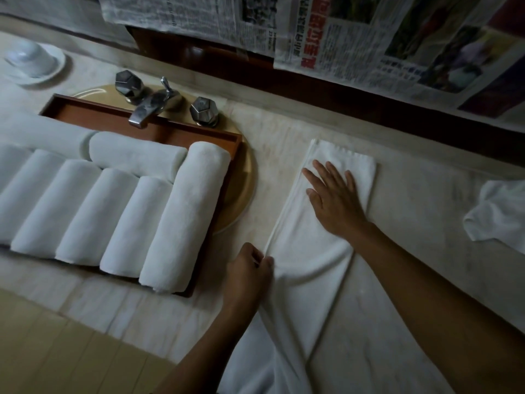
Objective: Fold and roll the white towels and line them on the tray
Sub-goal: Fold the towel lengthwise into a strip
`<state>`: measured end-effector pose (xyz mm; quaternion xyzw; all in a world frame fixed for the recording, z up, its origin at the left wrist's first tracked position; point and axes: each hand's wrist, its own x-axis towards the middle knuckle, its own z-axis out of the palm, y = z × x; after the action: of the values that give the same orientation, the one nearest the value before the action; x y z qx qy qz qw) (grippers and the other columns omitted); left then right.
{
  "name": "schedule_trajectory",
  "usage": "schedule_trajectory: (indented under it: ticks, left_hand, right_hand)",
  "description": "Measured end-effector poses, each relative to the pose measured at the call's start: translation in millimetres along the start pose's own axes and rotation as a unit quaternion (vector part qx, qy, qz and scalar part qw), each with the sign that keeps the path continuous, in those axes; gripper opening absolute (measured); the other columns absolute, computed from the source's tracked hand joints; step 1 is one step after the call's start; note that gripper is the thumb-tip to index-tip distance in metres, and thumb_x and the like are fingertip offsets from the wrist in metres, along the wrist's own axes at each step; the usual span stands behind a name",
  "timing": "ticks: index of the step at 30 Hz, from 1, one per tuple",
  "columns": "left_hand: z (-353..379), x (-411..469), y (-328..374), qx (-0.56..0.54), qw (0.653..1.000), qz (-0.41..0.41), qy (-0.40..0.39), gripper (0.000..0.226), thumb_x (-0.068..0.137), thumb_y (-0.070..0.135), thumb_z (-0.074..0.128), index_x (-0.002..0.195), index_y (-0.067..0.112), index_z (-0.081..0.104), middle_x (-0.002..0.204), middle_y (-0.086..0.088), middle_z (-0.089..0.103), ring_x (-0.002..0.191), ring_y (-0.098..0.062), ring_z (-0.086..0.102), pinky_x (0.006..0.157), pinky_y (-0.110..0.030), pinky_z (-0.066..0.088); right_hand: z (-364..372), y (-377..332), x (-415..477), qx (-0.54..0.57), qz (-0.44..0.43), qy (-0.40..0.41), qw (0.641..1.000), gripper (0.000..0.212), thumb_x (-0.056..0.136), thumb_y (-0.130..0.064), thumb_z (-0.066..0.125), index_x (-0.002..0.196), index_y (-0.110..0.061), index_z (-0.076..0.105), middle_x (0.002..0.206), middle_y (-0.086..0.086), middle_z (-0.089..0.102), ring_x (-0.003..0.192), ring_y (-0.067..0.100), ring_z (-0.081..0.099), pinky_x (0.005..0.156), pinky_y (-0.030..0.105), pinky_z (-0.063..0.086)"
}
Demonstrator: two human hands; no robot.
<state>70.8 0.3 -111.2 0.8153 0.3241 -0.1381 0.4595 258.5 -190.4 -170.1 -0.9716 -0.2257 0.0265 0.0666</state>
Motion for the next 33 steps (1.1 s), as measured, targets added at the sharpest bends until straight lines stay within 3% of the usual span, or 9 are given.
schedule_trajectory:
  ticks: [4, 7, 12, 14, 16, 20, 23, 26, 33]
  left_hand:
    - [-0.5, -1.8, 2.4, -0.005, 1.000, 0.006, 0.001, 0.016, 0.094, 0.031, 0.068, 0.086, 0.020, 0.058, 0.078, 0.002, 0.067, 0.070, -0.012, 0.063, 0.054, -0.025, 0.046]
    - [-2.7, -2.8, 3.4, -0.009, 1.000, 0.010, 0.000, 0.017, 0.096, 0.030, 0.067, 0.087, 0.019, 0.058, 0.080, 0.003, 0.065, 0.071, -0.011, 0.062, 0.054, -0.022, 0.044]
    - [-3.6, -6.3, 5.3, -0.016, 1.000, 0.014, -0.021, 0.014, 0.097, 0.027, 0.065, 0.092, 0.015, 0.059, 0.086, 0.000, 0.064, 0.077, -0.016, 0.062, 0.058, -0.026, 0.047]
    - [-1.0, -12.2, 3.9, -0.109, 0.991, -0.049, -0.063, 0.013, 0.096, 0.023, 0.066, 0.093, 0.013, 0.059, 0.088, -0.004, 0.064, 0.076, -0.020, 0.061, 0.057, -0.027, 0.047]
    - [1.6, -20.1, -0.7, -0.224, 0.955, -0.133, -0.146, 0.013, 0.096, 0.021, 0.067, 0.091, 0.012, 0.059, 0.085, -0.007, 0.063, 0.073, -0.020, 0.060, 0.056, -0.028, 0.048]
    - [-14.0, -43.6, -18.0, -0.273, 0.922, -0.165, -0.220, 0.016, 0.098, 0.020, 0.066, 0.093, 0.005, 0.065, 0.079, -0.009, 0.066, 0.068, -0.022, 0.060, 0.059, -0.029, 0.049]
    - [-26.8, -56.4, -30.5, -0.208, 0.953, -0.124, -0.181, 0.023, 0.099, 0.028, 0.065, 0.099, 0.006, 0.069, 0.086, -0.007, 0.072, 0.075, -0.023, 0.067, 0.068, -0.032, 0.054]
    - [-26.3, -58.1, -38.1, -0.047, 0.995, -0.051, -0.072, 0.015, 0.100, 0.037, 0.061, 0.095, 0.022, 0.063, 0.087, -0.002, 0.070, 0.074, -0.016, 0.067, 0.059, -0.027, 0.051]
    - [-10.0, -55.7, -55.6, 0.020, 0.999, 0.000, 0.036, 0.017, 0.098, 0.032, 0.064, 0.090, 0.024, 0.052, 0.084, 0.003, 0.063, 0.071, -0.011, 0.058, 0.055, -0.024, 0.038]
  right_hand:
    - [-10.3, -16.8, -8.6, -0.006, 0.032, 0.020, 0.999, 0.051, 0.107, -0.044, 0.038, 0.157, -0.036, 0.034, 0.171, 0.006, 0.012, 0.158, 0.031, 0.003, 0.122, 0.064, 0.011]
    - [-10.9, -48.7, -41.8, 0.017, -0.043, 0.031, 0.998, 0.047, 0.105, -0.042, 0.039, 0.151, -0.032, 0.046, 0.168, 0.008, 0.022, 0.156, 0.031, 0.013, 0.121, 0.063, 0.018]
    - [6.8, -50.6, -72.0, -0.005, -0.076, -0.033, 0.997, 0.055, 0.107, -0.052, 0.017, 0.160, -0.037, 0.023, 0.171, -0.005, 0.013, 0.158, 0.017, 0.009, 0.124, 0.054, 0.015]
    - [3.1, -48.1, -66.5, -0.015, -0.080, -0.036, 0.996, 0.056, 0.108, -0.052, 0.015, 0.161, -0.036, 0.020, 0.171, -0.006, 0.011, 0.158, 0.015, 0.006, 0.125, 0.052, 0.013]
    - [-0.6, -47.8, -62.4, -0.017, -0.083, -0.034, 0.996, 0.056, 0.108, -0.051, 0.015, 0.162, -0.036, 0.019, 0.171, -0.006, 0.010, 0.158, 0.014, 0.005, 0.125, 0.051, 0.013]
    - [-1.7, -43.3, -57.9, -0.021, -0.093, -0.028, 0.995, 0.055, 0.109, -0.050, 0.016, 0.161, -0.035, 0.021, 0.171, -0.005, 0.012, 0.158, 0.016, 0.008, 0.124, 0.052, 0.015]
    - [-2.7, -38.7, -52.3, -0.028, -0.101, -0.037, 0.994, 0.057, 0.108, -0.051, 0.014, 0.162, -0.035, 0.021, 0.171, -0.004, 0.012, 0.158, 0.017, 0.009, 0.124, 0.053, 0.016]
    - [-3.2, -34.3, -45.4, -0.024, -0.101, -0.048, 0.993, 0.056, 0.107, -0.051, 0.017, 0.162, -0.036, 0.018, 0.171, -0.006, 0.010, 0.158, 0.015, 0.007, 0.124, 0.053, 0.015]
    - [-5.1, -34.0, -42.7, -0.026, -0.101, -0.072, 0.992, 0.060, 0.106, -0.055, 0.009, 0.162, -0.037, 0.013, 0.172, -0.004, 0.007, 0.158, 0.019, 0.005, 0.124, 0.054, 0.013]
